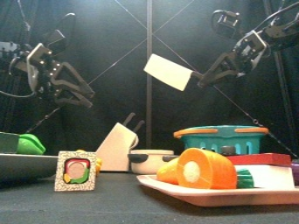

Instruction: Move knife holder

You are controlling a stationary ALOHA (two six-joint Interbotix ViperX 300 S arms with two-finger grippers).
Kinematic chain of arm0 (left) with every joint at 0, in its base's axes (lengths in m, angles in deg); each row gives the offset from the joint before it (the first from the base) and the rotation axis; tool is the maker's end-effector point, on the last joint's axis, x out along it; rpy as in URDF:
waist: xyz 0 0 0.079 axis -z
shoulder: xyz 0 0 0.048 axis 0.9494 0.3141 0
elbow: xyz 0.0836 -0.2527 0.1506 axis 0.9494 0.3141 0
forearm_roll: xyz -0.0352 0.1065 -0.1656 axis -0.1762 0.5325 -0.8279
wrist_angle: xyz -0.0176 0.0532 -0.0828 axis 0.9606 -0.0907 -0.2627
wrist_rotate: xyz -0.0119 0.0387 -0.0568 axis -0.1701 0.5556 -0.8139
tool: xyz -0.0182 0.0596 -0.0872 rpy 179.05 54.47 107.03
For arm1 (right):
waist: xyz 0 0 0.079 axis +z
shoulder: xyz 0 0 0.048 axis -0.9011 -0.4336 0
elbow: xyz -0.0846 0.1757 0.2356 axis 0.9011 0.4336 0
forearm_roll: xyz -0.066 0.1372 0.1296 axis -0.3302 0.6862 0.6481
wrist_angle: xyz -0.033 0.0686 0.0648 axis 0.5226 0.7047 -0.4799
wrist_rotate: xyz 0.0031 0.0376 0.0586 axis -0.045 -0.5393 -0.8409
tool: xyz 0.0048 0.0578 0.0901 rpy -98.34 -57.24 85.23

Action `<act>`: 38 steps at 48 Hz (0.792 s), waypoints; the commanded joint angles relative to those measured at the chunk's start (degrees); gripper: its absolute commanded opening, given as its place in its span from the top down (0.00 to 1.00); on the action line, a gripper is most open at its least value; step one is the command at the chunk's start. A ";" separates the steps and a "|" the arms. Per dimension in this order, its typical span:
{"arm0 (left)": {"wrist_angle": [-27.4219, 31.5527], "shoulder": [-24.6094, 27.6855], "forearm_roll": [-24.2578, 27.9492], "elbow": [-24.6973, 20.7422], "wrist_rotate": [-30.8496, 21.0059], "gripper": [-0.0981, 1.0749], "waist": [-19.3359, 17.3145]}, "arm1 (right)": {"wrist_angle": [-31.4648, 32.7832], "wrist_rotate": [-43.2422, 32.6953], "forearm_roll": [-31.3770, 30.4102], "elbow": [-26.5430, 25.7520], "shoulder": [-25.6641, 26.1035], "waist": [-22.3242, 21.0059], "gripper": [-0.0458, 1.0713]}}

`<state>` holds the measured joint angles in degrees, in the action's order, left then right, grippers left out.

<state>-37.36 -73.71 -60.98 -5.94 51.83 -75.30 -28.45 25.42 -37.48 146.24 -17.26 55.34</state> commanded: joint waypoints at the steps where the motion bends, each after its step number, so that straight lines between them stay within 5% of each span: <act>1: 1.76 0.26 5.71 -2.90 0.70 0.07 -6.94 | -1.76 0.18 -0.62 -0.53 0.44 0.00 0.59; 12: 9.76 2.29 14.59 -8.53 0.70 0.04 -18.63 | -2.90 0.09 -3.43 0.00 0.44 -0.26 0.59; 23: 6.94 6.33 17.49 -11.95 0.70 0.06 -27.60 | -3.52 0.09 -3.69 0.88 0.35 -0.44 0.59; 38: 5.19 20.92 17.05 -21.09 0.53 0.38 -32.34 | -3.87 0.09 -3.60 1.58 0.26 -1.32 0.59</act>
<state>-31.65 -56.83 -43.93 -22.81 52.27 -107.20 -31.61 25.51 -41.17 148.27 -17.35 54.20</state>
